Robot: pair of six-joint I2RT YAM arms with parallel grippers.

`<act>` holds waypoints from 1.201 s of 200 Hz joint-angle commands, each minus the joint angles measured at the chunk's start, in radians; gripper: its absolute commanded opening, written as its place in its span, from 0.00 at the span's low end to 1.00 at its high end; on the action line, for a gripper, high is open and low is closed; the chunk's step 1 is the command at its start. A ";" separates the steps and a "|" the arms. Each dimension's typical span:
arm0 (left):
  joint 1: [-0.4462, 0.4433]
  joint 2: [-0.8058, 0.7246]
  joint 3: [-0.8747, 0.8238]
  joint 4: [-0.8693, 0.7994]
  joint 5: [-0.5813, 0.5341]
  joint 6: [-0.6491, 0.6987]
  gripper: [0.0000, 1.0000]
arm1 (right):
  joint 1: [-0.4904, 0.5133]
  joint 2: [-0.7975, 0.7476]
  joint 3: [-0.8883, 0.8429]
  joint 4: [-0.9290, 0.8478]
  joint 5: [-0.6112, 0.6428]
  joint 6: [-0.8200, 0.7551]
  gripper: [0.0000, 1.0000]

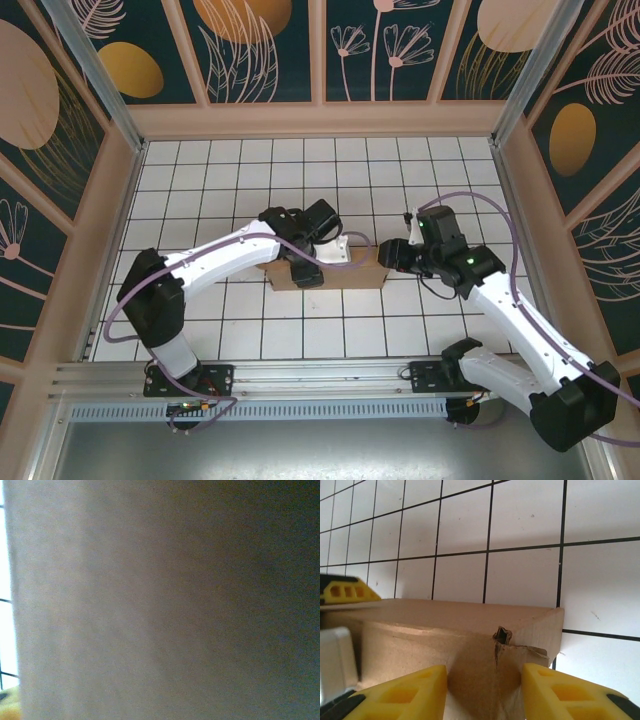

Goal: Fold the paper box

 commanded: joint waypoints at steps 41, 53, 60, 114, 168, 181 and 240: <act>0.001 -0.051 -0.022 0.197 -0.150 -0.100 0.92 | 0.033 0.026 -0.063 0.007 0.146 0.027 0.34; 0.002 -0.083 -0.025 0.238 -0.142 -0.151 0.93 | 0.035 0.024 -0.056 0.009 0.146 0.036 0.33; 0.002 -0.111 -0.036 0.269 -0.135 -0.184 0.94 | 0.036 0.018 -0.054 0.014 0.143 0.039 0.33; 0.001 -0.359 -0.132 0.419 -0.084 -0.359 0.96 | 0.055 -0.054 -0.055 0.025 0.162 0.037 0.34; 0.004 -0.396 -0.160 0.487 -0.082 -0.769 0.18 | 0.087 -0.058 -0.076 0.063 0.200 -0.031 0.35; 0.005 -0.382 -0.181 0.501 -0.020 -0.853 0.00 | 0.087 -0.046 -0.073 0.060 0.215 -0.036 0.35; 0.003 -0.430 -0.388 0.566 0.040 -1.155 0.00 | 0.102 -0.030 -0.113 0.098 0.234 0.004 0.35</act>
